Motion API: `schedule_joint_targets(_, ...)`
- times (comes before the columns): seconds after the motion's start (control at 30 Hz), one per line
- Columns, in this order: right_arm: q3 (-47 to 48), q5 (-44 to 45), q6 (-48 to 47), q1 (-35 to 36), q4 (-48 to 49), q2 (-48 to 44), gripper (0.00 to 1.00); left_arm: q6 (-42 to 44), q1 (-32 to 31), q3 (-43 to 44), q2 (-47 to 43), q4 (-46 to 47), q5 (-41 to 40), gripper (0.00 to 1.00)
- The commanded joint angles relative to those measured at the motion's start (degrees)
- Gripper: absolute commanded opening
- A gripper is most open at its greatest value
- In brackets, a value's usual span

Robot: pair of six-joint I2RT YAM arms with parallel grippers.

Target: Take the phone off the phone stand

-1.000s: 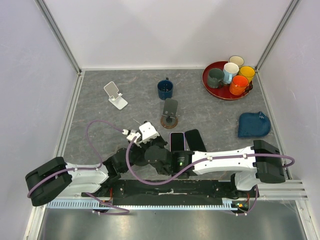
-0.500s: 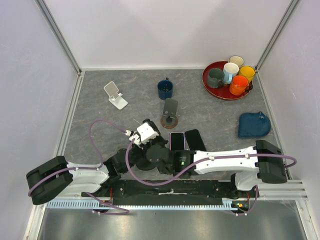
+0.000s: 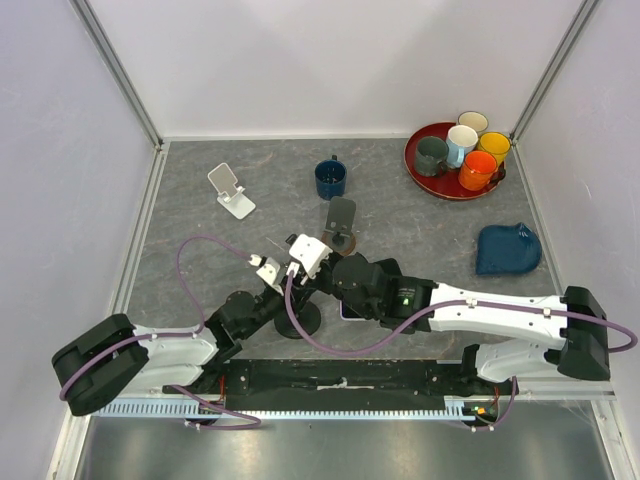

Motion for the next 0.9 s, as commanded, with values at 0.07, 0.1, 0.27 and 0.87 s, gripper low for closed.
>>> schedule_joint_targets(0.07,4.1,-8.7,-4.4,-0.4,-7.1,-4.9,0.00,-3.6,3.4,-2.3,-0.1,3.6,-2.5,0.02)
schedule_joint_targets(0.1,3.9,-6.8,-3.7,-0.5,-6.7,-5.0,0.00,-3.6,3.4,-2.3,0.0,3.5,-2.5,0.02)
schedule_joint_targets(0.27,-0.9,-2.5,5.2,-0.4,6.0,-7.1,0.04,-3.5,3.4,-2.3,0.0,2.8,-2.6,0.02)
schedule_joint_targets(0.87,-17.8,0.3,7.4,-0.6,19.5,-22.1,0.98,-4.3,3.4,-1.4,-7.2,-4.9,-1.2,0.02)
